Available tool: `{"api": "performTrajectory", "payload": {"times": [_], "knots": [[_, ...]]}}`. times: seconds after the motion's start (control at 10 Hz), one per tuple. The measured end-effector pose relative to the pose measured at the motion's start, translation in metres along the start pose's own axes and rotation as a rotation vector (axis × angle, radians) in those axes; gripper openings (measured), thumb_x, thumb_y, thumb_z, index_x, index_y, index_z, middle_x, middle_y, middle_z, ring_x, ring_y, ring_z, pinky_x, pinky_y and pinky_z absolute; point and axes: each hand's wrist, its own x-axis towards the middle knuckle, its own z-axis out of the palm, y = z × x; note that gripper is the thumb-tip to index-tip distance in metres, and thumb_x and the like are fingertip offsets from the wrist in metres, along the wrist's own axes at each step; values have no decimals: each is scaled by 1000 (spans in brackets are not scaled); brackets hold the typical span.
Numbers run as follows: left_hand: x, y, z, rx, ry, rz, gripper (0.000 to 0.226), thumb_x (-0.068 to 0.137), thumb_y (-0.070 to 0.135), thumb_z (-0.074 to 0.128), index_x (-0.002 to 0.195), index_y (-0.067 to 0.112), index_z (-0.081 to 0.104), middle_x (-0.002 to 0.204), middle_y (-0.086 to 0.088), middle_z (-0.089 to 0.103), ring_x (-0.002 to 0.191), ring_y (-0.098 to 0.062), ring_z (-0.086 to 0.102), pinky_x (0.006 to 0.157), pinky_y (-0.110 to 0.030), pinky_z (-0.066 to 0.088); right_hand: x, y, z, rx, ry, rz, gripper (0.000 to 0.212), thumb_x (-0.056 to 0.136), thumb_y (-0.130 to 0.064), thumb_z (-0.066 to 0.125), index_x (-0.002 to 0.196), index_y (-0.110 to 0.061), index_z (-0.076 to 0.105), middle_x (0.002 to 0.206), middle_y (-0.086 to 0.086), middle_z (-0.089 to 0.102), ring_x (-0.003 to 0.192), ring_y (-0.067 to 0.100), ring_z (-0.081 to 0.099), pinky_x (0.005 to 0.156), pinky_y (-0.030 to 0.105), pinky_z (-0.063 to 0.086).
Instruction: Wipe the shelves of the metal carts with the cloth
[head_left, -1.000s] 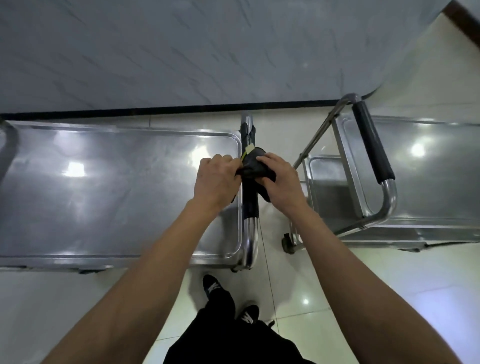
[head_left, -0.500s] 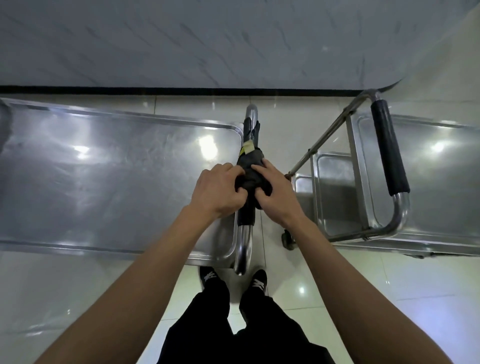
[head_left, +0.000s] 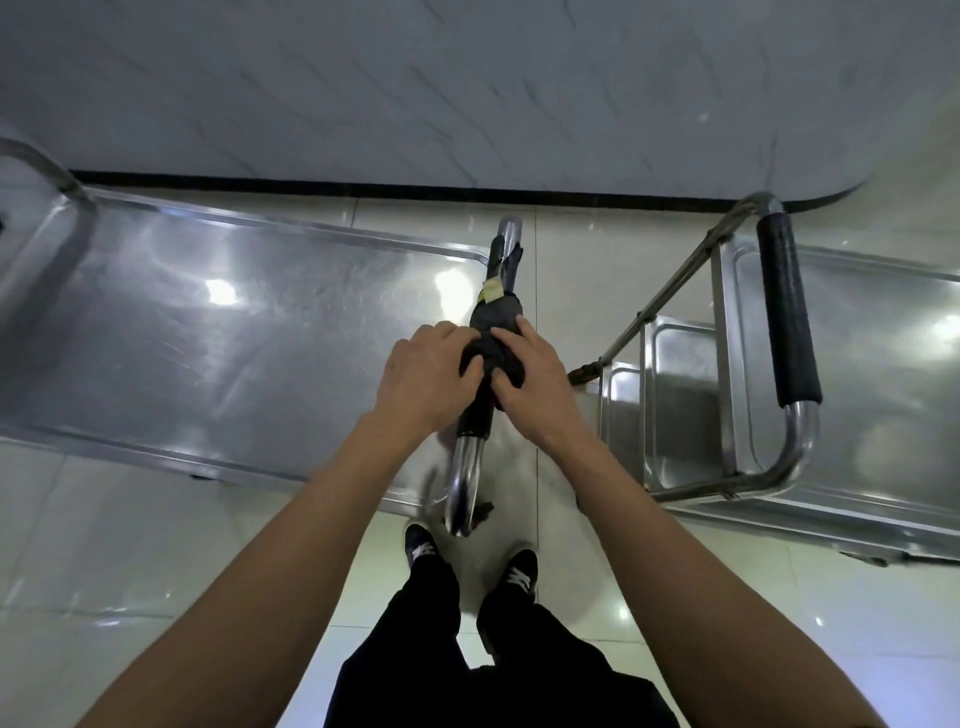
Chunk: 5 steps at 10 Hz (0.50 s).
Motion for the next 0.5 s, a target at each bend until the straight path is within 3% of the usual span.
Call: {"api": "performTrajectory", "payload": {"times": [0.4,0.5], "knots": [[-24,9,-2,21,42,-64,32,100,34,48,127,22,61,123,-1,63,110,-23,56,94,-46,48,-10,13,-13,-12,-22,-54,52,95,-19,53,147,-23,46,157,-1,36,143,19,34,118,43,32],[-30,17,-2,22,74,-69,34,100,34,49,130,22,60,125,-1,63,112,-24,55,94,-47,48,-16,12,-17,8,7,-66,51,97,-17,53,147,-26,46,158,-1,34,145,17,30,122,34,25]]}}
